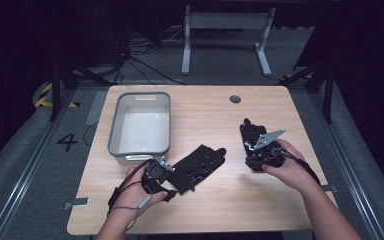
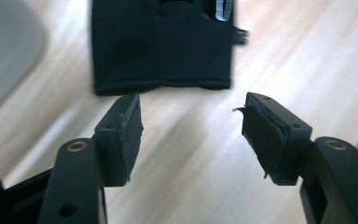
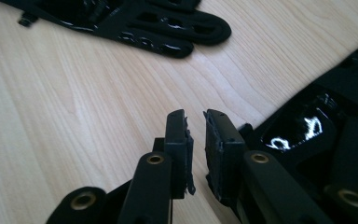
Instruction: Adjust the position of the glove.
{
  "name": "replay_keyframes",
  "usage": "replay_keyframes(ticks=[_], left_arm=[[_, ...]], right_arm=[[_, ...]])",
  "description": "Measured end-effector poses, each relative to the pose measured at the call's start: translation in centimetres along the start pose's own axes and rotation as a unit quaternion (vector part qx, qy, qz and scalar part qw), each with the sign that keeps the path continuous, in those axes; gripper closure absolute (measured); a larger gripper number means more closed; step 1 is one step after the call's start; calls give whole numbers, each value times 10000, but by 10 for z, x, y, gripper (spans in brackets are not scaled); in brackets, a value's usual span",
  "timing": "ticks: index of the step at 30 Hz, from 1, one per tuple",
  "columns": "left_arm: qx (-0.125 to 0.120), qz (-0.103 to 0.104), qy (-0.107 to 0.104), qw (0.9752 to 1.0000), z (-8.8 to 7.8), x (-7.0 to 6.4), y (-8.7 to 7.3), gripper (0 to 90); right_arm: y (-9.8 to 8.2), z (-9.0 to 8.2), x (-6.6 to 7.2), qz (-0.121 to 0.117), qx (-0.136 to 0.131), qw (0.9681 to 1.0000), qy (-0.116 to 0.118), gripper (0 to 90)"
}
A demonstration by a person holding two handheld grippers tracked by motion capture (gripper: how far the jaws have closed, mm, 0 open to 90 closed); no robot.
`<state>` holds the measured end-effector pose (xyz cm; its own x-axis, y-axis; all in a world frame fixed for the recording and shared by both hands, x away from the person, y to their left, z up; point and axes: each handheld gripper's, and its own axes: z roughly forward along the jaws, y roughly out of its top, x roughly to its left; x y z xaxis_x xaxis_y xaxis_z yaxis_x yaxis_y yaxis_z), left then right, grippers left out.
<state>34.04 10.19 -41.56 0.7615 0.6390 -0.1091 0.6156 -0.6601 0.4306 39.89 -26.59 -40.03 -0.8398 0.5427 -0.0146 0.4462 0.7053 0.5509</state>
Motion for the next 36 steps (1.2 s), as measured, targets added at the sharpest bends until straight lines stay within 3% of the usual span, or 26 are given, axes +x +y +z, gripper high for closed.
replay_keyframes(ticks=[3, 6, 9, 11, 16, 18, 21, 23, 26, 27, 30, 36], left_arm=[[-97, -7, 43, 9999, -1, -1, 1, 412], [-313, 160, -1, 9994, -6, -3, 4, 491], [-167, 161, -193, 9995, -6, -5, 6, 489], [-132, -13, -347, 9993, -8, -6, 7, 508], [-72, -115, -286, 9995, -15, -2, 6, 681], [-74, -96, -234, 9997, -17, 0, 5, 703], [-287, -137, -339, 9989, -19, 3, 6, 714], [-332, -83, -275, 9990, -19, 2, 7, 699], [-305, -217, -78, 9993, -13, 0, 9, 561], [-315, -180, -92, 9993, -11, 0, 9, 556], [-203, -90, -258, 9994, -5, -2, 10, 573], [-188, -118, -190, 9996, 4, -1, 10, 611]], right_arm=[[0, -1, 2, 40, -15, 9999, 98, 799], [1, -2, 3, 42, -82, 9999, 131, 802], [2, -4, 3, 99, -151, 9994, 285, 800], [3, -3, 3, 97, -171, 9992, 352, 799], [10, 5, 3, 140, -77, 9989, 440, 783], [14, 9, 3, 175, -56, 9987, 485, 782], [21, 14, 3, 203, -81, 9982, 562, 780], [26, 18, 4, 204, -63, 9978, 620, 783], [35, 25, 6, 153, -7, 9977, 654, 784], [38, 28, 7, 144, -1, 9975, 688, 784], [46, 37, 8, 151, -12, 9974, 700, 776], [59, 52, 0, 209, -71, 9982, 558, 762]])
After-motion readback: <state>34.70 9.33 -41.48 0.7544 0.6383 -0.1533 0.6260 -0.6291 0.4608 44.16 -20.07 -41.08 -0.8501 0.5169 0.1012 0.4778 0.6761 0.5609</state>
